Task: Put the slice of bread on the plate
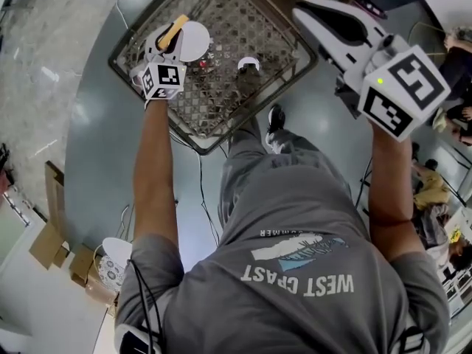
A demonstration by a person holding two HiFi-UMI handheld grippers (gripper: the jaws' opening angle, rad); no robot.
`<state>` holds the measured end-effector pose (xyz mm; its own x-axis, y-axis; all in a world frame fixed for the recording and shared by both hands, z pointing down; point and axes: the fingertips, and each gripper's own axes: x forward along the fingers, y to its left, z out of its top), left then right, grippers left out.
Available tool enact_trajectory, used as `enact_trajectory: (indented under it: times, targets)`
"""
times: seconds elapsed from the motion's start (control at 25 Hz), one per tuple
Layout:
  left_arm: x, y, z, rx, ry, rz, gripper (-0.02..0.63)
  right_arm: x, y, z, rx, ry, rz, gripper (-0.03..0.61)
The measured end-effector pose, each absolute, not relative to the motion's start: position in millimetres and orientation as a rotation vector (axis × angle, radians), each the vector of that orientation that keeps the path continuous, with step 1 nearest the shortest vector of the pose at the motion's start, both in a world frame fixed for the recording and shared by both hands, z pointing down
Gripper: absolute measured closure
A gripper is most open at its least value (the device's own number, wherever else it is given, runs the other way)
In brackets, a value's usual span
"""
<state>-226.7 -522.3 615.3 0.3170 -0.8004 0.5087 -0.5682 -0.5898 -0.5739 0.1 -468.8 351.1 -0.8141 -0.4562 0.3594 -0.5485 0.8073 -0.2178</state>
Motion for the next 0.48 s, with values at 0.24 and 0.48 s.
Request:
enact_trajectory:
  times: [0.24,0.48]
  targets:
    - [-226.7,-530.1,655.0,-2.257,1.158,-1.253,0.520,5.5,-472.0,371.7,0.788,-2.667,0.487,0.566]
    - [-226.0,-535.5,678.6,-2.190,1.105,-1.323,0.520,6.1,-473.5,382.3,0.791,-2.635,0.508,0.566]
